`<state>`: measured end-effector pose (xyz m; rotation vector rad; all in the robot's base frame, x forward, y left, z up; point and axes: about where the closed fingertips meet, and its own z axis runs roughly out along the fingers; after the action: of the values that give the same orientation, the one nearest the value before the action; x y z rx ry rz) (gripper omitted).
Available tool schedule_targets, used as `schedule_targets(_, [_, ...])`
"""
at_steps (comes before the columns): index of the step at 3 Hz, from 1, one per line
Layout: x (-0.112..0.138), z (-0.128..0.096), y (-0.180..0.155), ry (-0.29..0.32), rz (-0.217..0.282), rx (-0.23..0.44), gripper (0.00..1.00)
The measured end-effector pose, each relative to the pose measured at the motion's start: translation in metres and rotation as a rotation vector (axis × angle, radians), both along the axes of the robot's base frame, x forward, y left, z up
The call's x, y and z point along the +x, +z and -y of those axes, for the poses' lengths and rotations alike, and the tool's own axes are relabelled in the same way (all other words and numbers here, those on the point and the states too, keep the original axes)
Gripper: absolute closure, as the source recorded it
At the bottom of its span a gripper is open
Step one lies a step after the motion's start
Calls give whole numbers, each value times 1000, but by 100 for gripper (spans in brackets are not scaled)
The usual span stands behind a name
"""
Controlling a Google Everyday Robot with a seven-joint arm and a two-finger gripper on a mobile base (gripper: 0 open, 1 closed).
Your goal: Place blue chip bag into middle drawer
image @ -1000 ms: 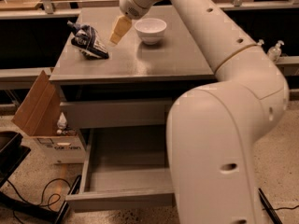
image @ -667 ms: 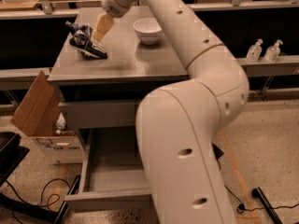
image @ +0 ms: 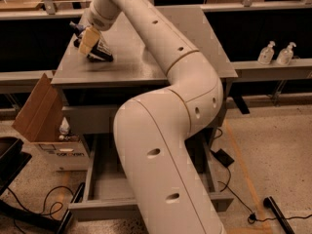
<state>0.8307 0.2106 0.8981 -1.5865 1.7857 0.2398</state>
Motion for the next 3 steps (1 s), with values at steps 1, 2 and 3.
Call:
schedule_targets(1, [-6, -21, -35, 1, -104, 6, 26])
schedule_targets(2, [-7, -30, -46, 2, -139, 14, 49])
schedule_targets(3, [-7, -32, -49, 5, -142, 12, 72])
